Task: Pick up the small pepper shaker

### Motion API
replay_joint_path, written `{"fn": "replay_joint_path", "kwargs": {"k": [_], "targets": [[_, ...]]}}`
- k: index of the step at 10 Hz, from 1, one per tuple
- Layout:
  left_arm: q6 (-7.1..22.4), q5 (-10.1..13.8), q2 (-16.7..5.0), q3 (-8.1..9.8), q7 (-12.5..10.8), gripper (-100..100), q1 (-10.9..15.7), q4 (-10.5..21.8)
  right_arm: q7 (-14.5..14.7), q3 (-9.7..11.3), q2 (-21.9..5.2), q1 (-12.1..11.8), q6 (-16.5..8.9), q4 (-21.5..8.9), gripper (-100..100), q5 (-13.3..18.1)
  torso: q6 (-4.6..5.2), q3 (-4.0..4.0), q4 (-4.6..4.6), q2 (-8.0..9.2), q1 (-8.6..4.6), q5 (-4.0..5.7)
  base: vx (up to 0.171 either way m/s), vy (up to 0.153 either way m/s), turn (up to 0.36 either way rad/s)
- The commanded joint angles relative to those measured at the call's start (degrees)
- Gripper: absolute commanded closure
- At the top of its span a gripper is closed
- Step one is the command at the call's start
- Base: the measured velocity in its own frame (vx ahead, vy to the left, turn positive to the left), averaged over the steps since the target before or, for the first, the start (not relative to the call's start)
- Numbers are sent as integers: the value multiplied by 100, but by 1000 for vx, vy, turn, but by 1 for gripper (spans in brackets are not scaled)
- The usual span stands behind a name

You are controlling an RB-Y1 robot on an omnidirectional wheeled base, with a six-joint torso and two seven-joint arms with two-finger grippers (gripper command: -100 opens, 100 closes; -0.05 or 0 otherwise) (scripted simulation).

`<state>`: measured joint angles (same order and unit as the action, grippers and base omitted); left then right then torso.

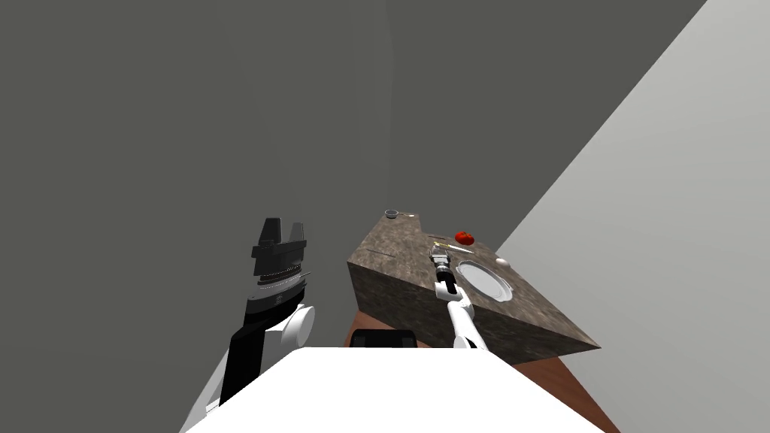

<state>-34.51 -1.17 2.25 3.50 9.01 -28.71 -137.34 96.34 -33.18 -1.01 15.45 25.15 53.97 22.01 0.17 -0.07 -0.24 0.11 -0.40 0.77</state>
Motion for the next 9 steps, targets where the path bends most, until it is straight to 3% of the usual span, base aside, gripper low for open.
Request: {"fn": "replay_joint_path", "kwargs": {"k": [1, 2, 6, 7, 9], "targets": [[0, 0, 0, 0, 0, 0, 0, 0, 0, 0, 0, 0, 0, 0, -100, 0, 0, 0, 0, 0, 0, 0, 0, 0, 0], [0, 0, 0, 0, 0, 0, 0, 0, 4, -112, -157, 82, -121, 17, -100, -29, 1, 0, 0, -1, 2, 0, -18, 1, 113], [0, 0, 0, 0, 0, 0, 0, 0, 18, -161, -216, 128, -140, -5, -100, -41, 0, 2, 1, 3, 2, -1, -11, -5, 54], [0, 0, 0, 0, 0, 0, 0, 0, 16, -166, -222, 131, -160, 2, 100, -42, 1, 1, 0, 2, 1, 0, 0, 0, 0], [0, 0, 0, 0, 0, 0, 0, 0, 16, -166, -222, 131, -158, 1, 100, -42, 1, -1, 0, -1, 3, 0, 0, 0, 0]]}}
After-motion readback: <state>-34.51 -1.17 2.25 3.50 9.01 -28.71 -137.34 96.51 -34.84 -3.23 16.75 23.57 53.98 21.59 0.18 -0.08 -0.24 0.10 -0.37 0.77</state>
